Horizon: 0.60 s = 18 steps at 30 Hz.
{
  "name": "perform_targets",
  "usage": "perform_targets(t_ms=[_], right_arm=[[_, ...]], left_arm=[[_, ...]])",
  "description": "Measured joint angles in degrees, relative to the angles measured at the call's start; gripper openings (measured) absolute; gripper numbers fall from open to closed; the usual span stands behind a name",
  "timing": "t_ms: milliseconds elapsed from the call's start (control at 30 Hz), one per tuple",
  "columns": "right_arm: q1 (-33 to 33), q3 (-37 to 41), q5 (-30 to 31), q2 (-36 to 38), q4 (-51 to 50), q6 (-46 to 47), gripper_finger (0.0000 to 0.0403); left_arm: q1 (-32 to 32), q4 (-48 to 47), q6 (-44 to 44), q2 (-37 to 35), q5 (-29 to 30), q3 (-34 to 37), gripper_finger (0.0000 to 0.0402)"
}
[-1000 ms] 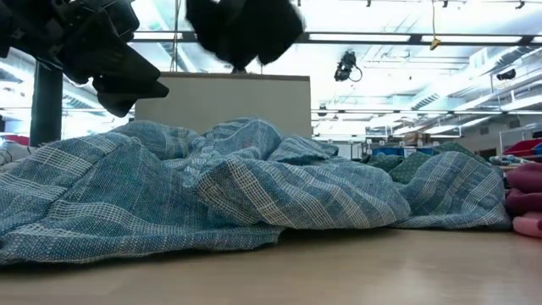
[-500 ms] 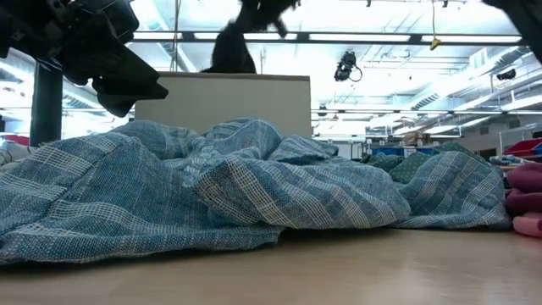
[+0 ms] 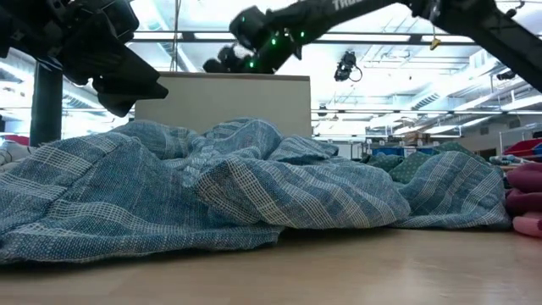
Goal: Sort clothes
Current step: Put the black underwear into the white laundry organizer
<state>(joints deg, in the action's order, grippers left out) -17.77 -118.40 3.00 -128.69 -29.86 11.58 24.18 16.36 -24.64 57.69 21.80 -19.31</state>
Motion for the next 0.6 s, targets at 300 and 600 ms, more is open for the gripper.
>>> perform_targets(t_ms=[300,600], right_arm=[[-2.5,-0.1,-4.4,-2.4,-3.6,1.9,0.0203],[-3.1,0.1,-4.2,3.9,-4.8,0.2,0.0211]], left_arm=[[0.0,-0.1,0.0,0.0,0.0,0.0,0.0152],[0.0,-0.6,0.0,0.0,0.0,0.0,0.0152]])
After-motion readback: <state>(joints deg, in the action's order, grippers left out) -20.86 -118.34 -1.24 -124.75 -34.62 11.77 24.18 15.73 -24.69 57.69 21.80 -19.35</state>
